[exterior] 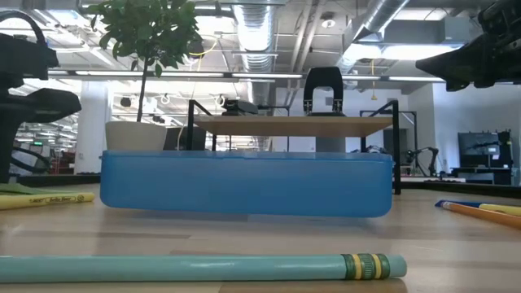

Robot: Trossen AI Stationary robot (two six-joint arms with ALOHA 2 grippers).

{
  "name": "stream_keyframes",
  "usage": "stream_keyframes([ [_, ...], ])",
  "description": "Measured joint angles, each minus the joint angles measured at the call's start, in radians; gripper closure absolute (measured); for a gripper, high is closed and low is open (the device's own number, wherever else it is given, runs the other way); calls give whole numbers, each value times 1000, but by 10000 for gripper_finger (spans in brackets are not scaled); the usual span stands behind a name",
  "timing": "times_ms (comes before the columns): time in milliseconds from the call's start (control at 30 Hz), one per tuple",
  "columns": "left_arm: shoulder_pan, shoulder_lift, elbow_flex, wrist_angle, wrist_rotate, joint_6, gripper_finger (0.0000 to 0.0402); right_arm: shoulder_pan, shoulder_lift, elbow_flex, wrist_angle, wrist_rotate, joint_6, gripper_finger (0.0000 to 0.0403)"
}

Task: Pack school essentials
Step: Put the green sticky notes into the blue supply box

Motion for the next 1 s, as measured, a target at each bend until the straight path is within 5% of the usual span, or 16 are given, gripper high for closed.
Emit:
stream_keyframes([
  [400,0,-1,208,-133,-99,95,401,0,0,0,0,0,0,360],
  [633,0,-2,203,-131,-71,122,393,0,0,0,0,0,0,360],
  [767,3,-2,157,-95,-55,99,347,0,0,0,0,0,0,360],
  [1000,5,-2,101,-25,-112,88,199,0,0,0,0,0,0,360],
])
